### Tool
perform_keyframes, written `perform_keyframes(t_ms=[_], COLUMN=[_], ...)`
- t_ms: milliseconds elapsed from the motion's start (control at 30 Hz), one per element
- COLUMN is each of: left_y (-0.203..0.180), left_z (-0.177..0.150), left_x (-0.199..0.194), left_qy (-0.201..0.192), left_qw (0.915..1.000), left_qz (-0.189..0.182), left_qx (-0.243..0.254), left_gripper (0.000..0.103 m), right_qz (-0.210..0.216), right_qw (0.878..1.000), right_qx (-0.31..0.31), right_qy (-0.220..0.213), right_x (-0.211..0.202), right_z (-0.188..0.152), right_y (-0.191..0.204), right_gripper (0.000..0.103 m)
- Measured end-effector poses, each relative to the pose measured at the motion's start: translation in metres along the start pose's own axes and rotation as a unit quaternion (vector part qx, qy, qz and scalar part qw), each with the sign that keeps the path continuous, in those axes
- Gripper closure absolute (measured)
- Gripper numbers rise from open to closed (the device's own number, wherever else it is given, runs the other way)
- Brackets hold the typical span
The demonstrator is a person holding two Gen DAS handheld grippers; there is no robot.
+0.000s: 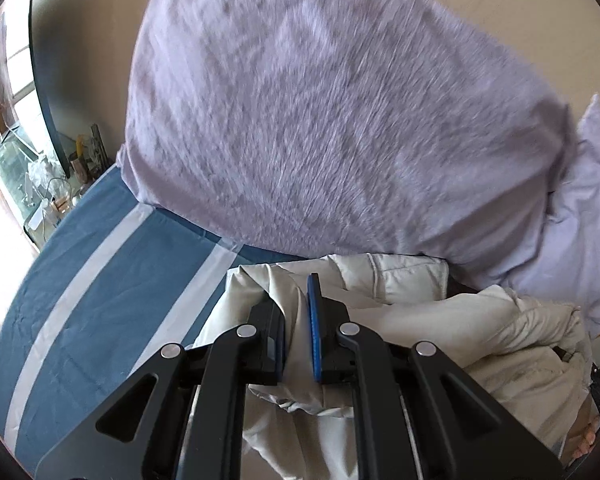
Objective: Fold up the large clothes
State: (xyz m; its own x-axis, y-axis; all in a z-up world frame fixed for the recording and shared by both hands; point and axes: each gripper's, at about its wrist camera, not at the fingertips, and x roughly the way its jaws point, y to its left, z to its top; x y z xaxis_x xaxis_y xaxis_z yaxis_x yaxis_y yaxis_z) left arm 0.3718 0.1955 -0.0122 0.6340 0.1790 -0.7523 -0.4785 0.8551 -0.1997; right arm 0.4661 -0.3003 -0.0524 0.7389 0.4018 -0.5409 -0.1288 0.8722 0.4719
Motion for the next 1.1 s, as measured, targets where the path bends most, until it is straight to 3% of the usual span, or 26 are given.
perform_keyframes(t_ms=[300,400,533,600,667,800,1100], left_y=[-0.009,-0.013,-0.014,-0.013,-0.015,-0.030,-0.085], left_z=[0.010,0.010,0.015,0.021,0.027,0.030,-0.014], left_x=[0.060,0.073,0.079,0.071,0.056,0.033,0.018], left_qy=[0.030,0.036,0.049,0.042,0.015,-0.012,0.001], left_qw=[0.9994,0.9992,0.9987,0.9990,0.9999,0.9994,0.9929], left_qz=[0.016,0.019,0.009,-0.003,0.003,0.000,-0.042], left_qx=[-0.001,0.000,-0.008,-0.012,-0.005,0.031,0.111], left_gripper=[0.091,0.085,0.068,0.054,0.026,0.024,0.024], right_qz=[-0.023,-0.021,-0.014,-0.015,-0.021,0.005,0.014], right_qw=[0.998,0.997,0.996,0.997,0.999,1.000,0.986], right_qx=[0.038,0.054,0.068,0.059,0.043,-0.012,-0.140], right_qy=[0.044,0.056,0.062,0.042,0.017,0.009,0.086], right_x=[0.065,0.075,0.067,0.050,0.033,0.013,0.051], right_z=[0.010,0.013,0.018,0.022,0.025,0.027,-0.010], right_y=[-0.013,-0.017,-0.017,-0.011,-0.003,0.030,0.117], right_gripper=[0.090,0.084,0.071,0.053,0.045,0.045,0.045])
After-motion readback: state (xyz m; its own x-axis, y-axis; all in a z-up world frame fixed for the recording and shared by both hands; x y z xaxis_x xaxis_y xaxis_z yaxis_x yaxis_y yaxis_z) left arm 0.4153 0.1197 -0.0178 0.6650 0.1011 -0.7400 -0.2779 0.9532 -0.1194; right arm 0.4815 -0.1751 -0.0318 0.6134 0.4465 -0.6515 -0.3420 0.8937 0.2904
